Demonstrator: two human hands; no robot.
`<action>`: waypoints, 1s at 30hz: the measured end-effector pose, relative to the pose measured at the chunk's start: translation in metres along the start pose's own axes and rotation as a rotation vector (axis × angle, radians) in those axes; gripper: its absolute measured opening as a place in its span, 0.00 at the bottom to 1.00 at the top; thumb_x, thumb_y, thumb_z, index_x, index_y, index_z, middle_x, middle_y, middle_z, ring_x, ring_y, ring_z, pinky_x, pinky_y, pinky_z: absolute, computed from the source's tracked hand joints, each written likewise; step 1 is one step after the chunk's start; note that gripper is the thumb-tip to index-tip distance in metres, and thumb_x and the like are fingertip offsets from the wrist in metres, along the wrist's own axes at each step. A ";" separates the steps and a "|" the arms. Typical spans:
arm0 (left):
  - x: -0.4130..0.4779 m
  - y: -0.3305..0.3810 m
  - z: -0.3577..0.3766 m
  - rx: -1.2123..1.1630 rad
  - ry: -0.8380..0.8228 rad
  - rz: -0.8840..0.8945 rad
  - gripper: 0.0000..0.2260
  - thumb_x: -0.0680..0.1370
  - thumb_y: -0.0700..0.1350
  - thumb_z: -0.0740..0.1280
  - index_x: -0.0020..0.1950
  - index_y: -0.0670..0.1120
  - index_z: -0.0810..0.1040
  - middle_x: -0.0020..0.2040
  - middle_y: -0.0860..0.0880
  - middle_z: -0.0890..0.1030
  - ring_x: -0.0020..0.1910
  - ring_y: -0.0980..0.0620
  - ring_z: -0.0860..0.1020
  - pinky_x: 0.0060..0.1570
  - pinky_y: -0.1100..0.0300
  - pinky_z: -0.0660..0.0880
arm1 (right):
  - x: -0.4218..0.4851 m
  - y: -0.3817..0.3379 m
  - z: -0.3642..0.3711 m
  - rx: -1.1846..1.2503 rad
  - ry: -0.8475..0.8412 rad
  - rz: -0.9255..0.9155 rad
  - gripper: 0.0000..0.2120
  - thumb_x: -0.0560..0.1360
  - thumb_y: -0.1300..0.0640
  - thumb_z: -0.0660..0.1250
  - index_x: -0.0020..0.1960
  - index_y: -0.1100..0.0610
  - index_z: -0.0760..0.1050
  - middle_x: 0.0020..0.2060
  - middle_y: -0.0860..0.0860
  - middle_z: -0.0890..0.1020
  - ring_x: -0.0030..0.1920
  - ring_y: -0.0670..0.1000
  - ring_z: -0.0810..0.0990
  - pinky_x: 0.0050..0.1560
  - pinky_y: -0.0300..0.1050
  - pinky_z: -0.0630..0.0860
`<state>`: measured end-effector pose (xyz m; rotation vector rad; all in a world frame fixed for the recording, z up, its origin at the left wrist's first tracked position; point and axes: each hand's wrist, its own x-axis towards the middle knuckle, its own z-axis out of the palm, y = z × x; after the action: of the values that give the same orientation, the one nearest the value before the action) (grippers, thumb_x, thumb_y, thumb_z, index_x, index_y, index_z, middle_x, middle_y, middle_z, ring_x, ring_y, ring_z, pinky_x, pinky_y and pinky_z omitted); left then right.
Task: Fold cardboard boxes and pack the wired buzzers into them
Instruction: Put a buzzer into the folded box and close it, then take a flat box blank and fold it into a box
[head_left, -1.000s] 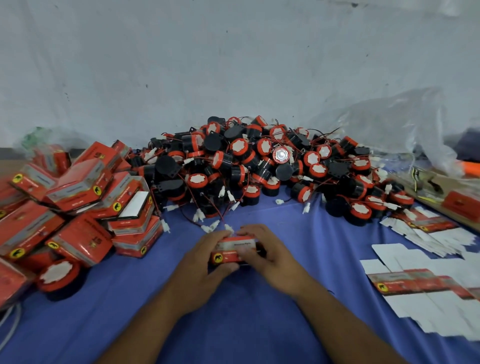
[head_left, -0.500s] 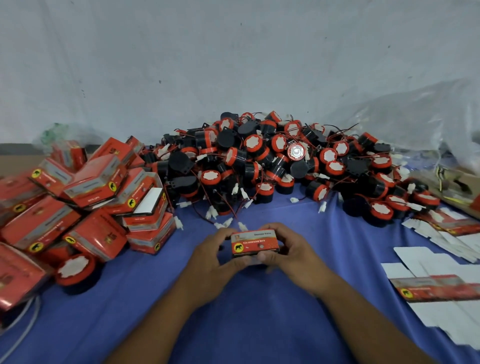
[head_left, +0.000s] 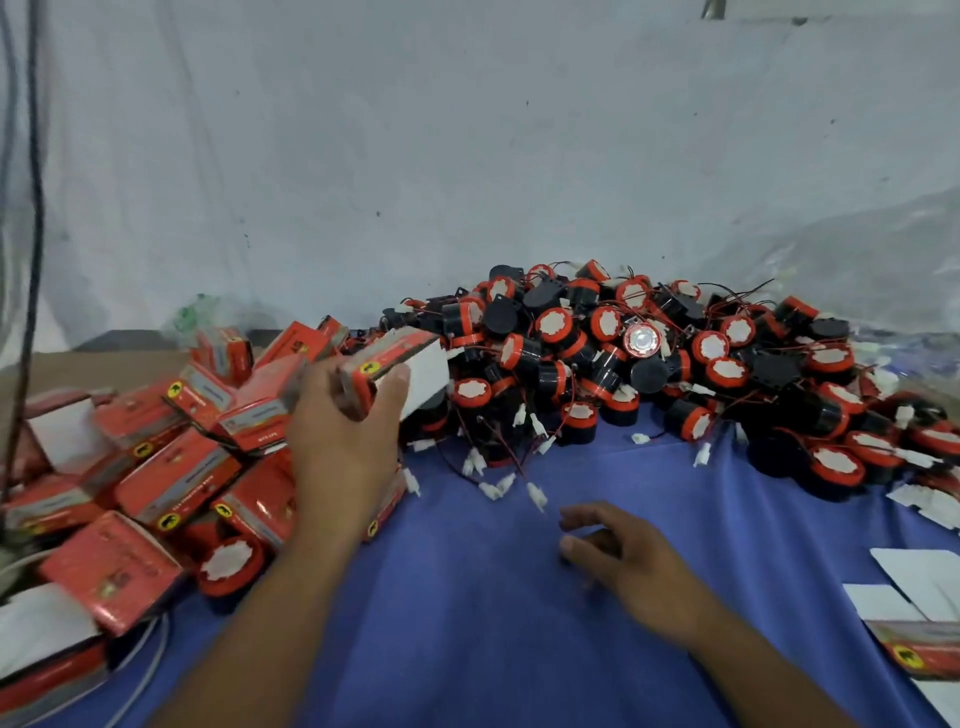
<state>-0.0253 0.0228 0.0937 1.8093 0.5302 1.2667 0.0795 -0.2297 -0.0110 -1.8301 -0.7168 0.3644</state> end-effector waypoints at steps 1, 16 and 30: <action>0.016 0.004 -0.008 0.152 0.041 0.121 0.15 0.73 0.59 0.71 0.50 0.50 0.75 0.45 0.48 0.78 0.42 0.57 0.76 0.42 0.66 0.72 | 0.000 0.000 0.000 -0.005 0.003 0.004 0.13 0.78 0.52 0.71 0.62 0.49 0.77 0.54 0.46 0.83 0.44 0.43 0.84 0.42 0.38 0.79; 0.059 -0.004 0.013 1.129 -0.239 0.419 0.24 0.77 0.47 0.67 0.67 0.33 0.71 0.73 0.33 0.64 0.73 0.32 0.60 0.68 0.38 0.61 | -0.001 -0.010 -0.023 -0.425 0.220 -0.063 0.13 0.78 0.53 0.69 0.62 0.54 0.78 0.56 0.48 0.79 0.53 0.43 0.79 0.52 0.36 0.73; -0.099 -0.062 0.061 0.414 -0.820 0.333 0.10 0.83 0.49 0.60 0.47 0.46 0.77 0.47 0.53 0.74 0.47 0.53 0.71 0.50 0.55 0.72 | -0.036 0.022 -0.156 -1.006 0.336 0.756 0.32 0.75 0.38 0.67 0.69 0.59 0.70 0.60 0.57 0.80 0.58 0.59 0.79 0.58 0.50 0.74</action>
<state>-0.0015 -0.0391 -0.0205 2.6251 0.0172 0.5152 0.1461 -0.3735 0.0227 -3.0089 0.1322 0.1523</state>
